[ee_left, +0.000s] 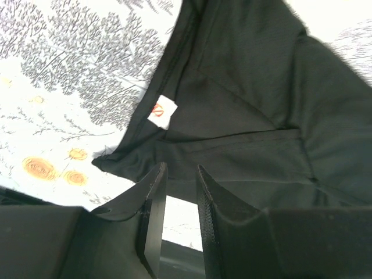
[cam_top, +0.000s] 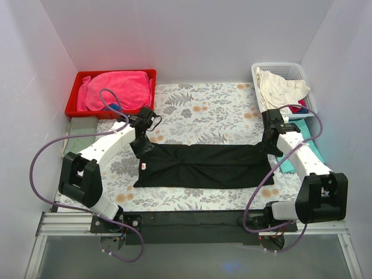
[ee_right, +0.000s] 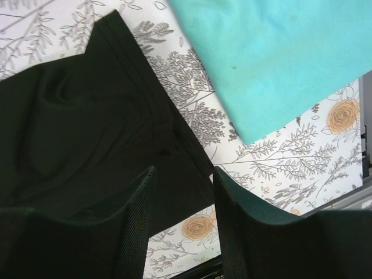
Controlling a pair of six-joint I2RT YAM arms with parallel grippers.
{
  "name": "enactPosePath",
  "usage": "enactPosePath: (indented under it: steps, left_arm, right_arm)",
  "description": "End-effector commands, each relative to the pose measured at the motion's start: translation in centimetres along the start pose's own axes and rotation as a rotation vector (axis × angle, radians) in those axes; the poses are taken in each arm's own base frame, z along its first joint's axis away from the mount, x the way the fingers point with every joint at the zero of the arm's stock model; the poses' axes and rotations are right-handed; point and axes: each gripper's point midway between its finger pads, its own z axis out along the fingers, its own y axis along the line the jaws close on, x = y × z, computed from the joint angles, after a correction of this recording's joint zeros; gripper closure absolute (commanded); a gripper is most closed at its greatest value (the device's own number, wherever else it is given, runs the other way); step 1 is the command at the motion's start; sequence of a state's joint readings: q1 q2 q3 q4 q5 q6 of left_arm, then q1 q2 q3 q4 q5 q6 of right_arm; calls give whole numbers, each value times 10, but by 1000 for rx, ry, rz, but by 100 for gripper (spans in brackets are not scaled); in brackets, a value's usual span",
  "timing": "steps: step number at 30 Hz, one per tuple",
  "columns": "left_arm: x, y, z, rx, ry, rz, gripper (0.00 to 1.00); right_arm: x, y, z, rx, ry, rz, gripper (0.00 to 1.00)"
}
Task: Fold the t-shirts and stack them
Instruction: Fold the other side of the tshirt into a rectangle
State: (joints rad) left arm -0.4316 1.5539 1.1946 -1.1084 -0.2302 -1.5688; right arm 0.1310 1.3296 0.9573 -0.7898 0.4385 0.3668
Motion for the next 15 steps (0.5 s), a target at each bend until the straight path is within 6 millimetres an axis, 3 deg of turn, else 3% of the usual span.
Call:
enactPosePath:
  steps: [1, 8, 15]
  left_arm:
    - [-22, -18, -25, 109, -97, -36, 75]
    - [-31, -59, 2, 144, -44, 0, 76]
    - [-26, -72, 27, 127, 13, 21, 78]
  right_arm:
    - [-26, 16, -7, -74, -52, 25, 51]
    - [-45, 57, 14, -204, -27, -13, 55]
    - [-15, 63, 41, -192, 96, -27, 57]
